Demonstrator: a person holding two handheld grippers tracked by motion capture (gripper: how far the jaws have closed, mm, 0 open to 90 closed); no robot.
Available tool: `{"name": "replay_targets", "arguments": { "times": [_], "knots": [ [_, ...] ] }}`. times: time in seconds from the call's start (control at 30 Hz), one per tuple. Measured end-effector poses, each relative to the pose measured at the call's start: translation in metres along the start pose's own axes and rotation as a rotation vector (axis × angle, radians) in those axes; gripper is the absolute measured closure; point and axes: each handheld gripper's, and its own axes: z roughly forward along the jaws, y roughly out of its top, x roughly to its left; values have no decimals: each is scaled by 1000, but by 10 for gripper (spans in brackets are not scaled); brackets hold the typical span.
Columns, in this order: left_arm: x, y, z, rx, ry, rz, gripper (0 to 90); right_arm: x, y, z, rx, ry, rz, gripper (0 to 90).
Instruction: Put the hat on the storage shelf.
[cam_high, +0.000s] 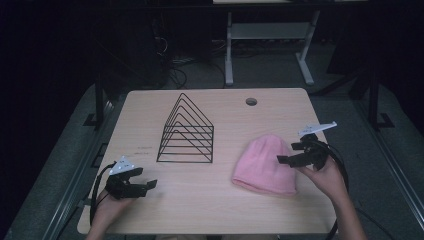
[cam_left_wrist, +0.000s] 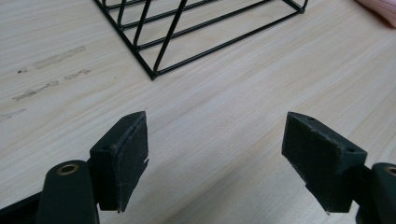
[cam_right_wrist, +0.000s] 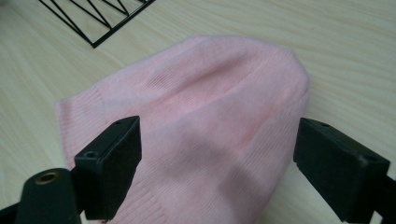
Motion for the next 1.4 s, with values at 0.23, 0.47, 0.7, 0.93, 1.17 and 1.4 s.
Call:
{"name": "replay_targets", "arguments": {
  "times": [0.23, 0.47, 0.7, 0.93, 1.17, 1.4],
  "knots": [
    [3, -1, -2, -7, 0, -13, 226, -20, 20, 13, 25, 12, 32, 180],
    [5, 1, 1, -9, -6, -20, 226, -37, 28, 33, 80, 18, 64, 212],
    [6, 0, 4, 1, -13, -11, 226, -50, 30, 53, 142, 51, 105, 336],
    [3, 1, 3, -14, -22, -16, 227, -61, 25, 65, 140, 58, 161, 456],
    [5, 0, 3, 7, -10, -6, 227, -61, 27, 72, 172, 75, 166, 527],
    [5, 1, 4, 2, -9, 0, 227, -59, 24, 76, 190, 99, 172, 665]
  ]
}}
